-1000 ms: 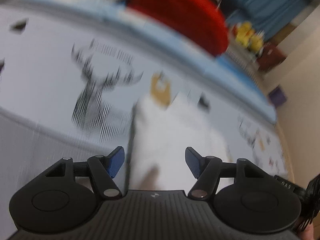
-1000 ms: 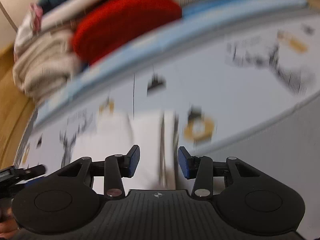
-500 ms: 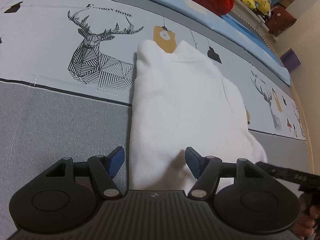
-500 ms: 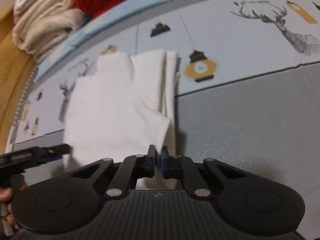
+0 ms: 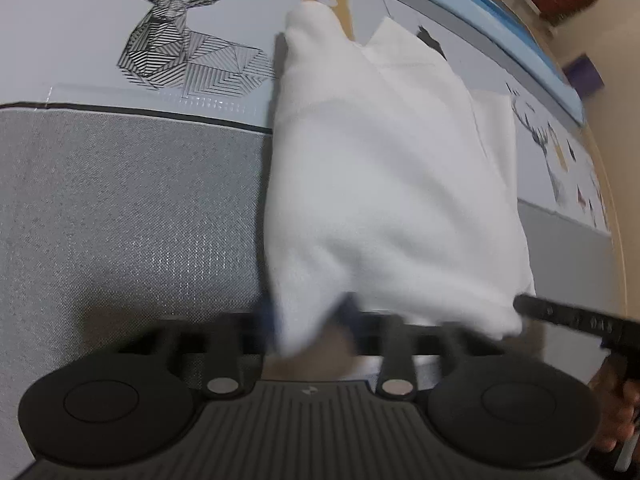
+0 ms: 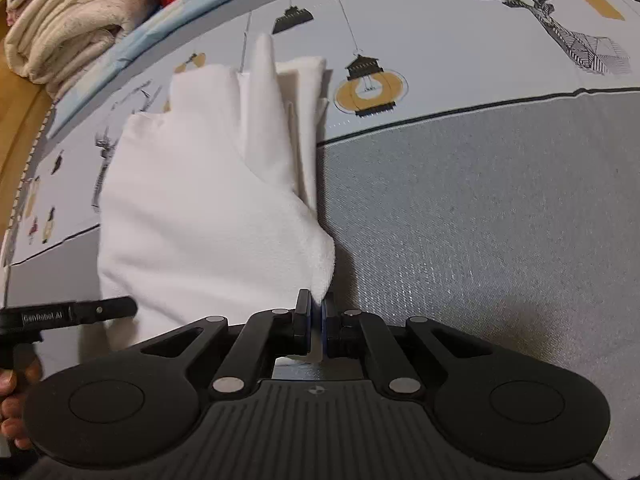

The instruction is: Fold small clothes

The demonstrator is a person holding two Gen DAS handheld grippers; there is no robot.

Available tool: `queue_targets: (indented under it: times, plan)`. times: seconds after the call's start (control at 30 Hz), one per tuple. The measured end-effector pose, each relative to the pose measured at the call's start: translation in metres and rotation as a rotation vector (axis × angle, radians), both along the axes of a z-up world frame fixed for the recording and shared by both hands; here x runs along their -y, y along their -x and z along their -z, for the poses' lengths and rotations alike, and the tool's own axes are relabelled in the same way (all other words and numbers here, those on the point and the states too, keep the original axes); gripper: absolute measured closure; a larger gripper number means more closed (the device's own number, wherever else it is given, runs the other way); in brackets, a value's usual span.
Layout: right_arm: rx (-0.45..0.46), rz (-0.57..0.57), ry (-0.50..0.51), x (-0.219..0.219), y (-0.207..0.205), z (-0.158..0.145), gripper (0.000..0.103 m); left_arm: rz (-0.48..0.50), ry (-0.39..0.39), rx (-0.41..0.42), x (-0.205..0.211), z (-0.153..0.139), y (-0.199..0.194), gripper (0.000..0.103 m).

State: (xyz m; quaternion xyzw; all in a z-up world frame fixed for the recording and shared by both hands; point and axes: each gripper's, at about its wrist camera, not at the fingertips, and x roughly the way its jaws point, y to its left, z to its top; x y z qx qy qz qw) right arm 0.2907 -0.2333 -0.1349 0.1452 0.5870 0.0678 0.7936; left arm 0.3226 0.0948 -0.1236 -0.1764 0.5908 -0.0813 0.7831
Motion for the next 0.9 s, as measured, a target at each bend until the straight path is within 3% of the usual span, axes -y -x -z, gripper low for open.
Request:
queue_targets:
  times: [0.13,0.2,0.27,0.3,0.33,0.37,0.4,0.47,0.57,0.67,0.9]
  plan:
    - [0.014,0.013,0.029,-0.001,-0.001,0.001,0.099,0.051,-0.053,0.028,0.003,-0.003,0.007,0.081]
    - [0.028,0.004,0.053,-0.003,0.002,-0.002,0.098,0.040,-0.100,0.040,0.003,-0.007,0.013,0.057]
    - [0.068,-0.012,0.112,-0.007,0.008,-0.012,0.083,0.068,-0.186,0.080,0.009,-0.019,0.024,0.050]
    - [0.098,-0.027,0.137,-0.010,0.013,-0.019,0.081,0.088,-0.235,0.120,0.013,-0.028,0.031,0.044]
    - [0.140,-0.049,0.175,-0.014,0.019,-0.028,0.079,0.103,-0.286,0.165,0.017,-0.039,0.040,0.038]
    - [0.199,-0.074,0.234,-0.019,0.026,-0.040,0.078,0.108,-0.330,0.207,0.020,-0.051,0.049,0.022]
    - [0.269,-0.096,0.296,-0.025,0.035,-0.053,0.077,0.098,-0.364,0.248,0.023,-0.064,0.057,0.013]
    - [0.390,-0.096,0.359,-0.032,0.054,-0.077,0.074,0.068,-0.392,0.352,0.025,-0.091,0.077,0.012]
    - [0.533,-0.034,0.327,-0.033,0.091,-0.113,0.061,0.005,-0.414,0.469,0.031,-0.123,0.110,0.000]
    - [0.633,0.002,0.310,-0.034,0.131,-0.138,0.056,-0.062,-0.424,0.560,0.041,-0.148,0.147,0.000]
    - [0.699,0.024,0.268,-0.030,0.204,-0.157,0.050,-0.112,-0.439,0.658,0.070,-0.170,0.232,0.000]
